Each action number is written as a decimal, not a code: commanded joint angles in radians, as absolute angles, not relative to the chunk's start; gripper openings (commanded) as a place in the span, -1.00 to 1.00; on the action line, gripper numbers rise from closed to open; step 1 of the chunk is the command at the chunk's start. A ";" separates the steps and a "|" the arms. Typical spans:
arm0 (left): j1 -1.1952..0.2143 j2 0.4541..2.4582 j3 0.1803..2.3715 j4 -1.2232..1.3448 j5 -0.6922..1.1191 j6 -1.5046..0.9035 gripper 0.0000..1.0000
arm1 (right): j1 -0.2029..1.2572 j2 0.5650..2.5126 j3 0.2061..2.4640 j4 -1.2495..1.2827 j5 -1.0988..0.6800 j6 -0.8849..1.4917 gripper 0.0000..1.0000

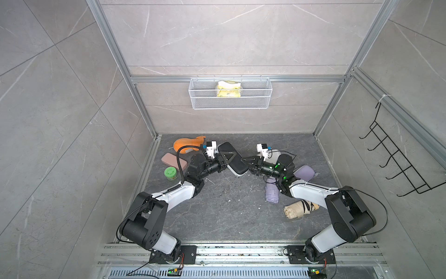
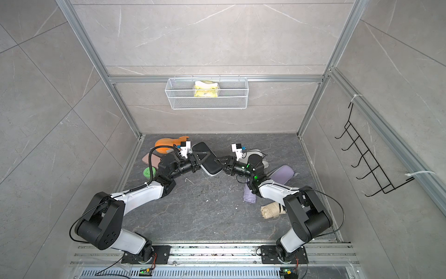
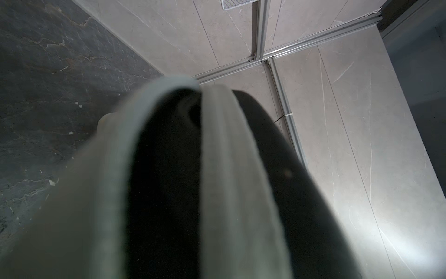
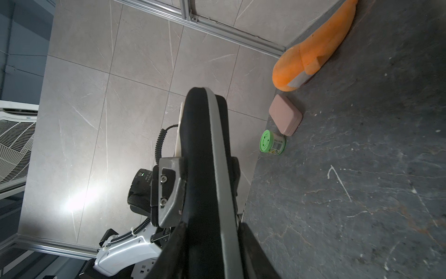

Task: Put umbrellas into zippered umbrella sleeves
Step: Adjust the umbrella sleeve, then zip the zipper on the umbrella sleeve.

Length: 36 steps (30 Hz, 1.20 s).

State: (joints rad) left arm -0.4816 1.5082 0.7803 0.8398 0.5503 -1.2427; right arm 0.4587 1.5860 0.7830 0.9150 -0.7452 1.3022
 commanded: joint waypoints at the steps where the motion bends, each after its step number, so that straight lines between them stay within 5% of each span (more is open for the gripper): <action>1: -0.463 1.496 0.804 0.939 0.534 -1.237 -0.38 | 0.460 1.554 0.783 0.868 -0.715 1.253 0.20; 5: -0.418 1.463 0.797 0.954 0.447 -1.204 -0.56 | 0.450 1.409 0.683 0.624 -0.561 1.028 0.48; 10: -0.442 1.428 0.821 0.935 0.333 -1.033 -0.60 | 0.506 1.282 0.556 0.563 -0.340 0.791 0.41; 16: -0.545 1.411 0.813 1.054 0.266 -0.762 -0.58 | 0.752 1.273 0.531 0.685 -0.053 0.437 0.25; 20: -0.593 1.379 0.828 1.016 0.267 -0.617 -0.58 | 0.805 1.313 0.547 0.809 -0.016 0.323 0.21; 30: -0.603 1.402 0.846 1.045 0.288 -0.653 -0.62 | 0.810 1.404 0.580 0.955 0.006 0.276 -0.26; 36: -0.603 1.414 0.836 1.049 0.281 -0.654 -0.64 | 0.814 1.401 0.596 0.949 -0.018 0.284 -0.39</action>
State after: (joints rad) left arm -0.6022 1.4265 0.7864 0.9257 0.2890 -0.6796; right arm 0.8059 1.3956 0.5587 0.9028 -0.0139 0.2977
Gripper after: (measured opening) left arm 0.344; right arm 0.319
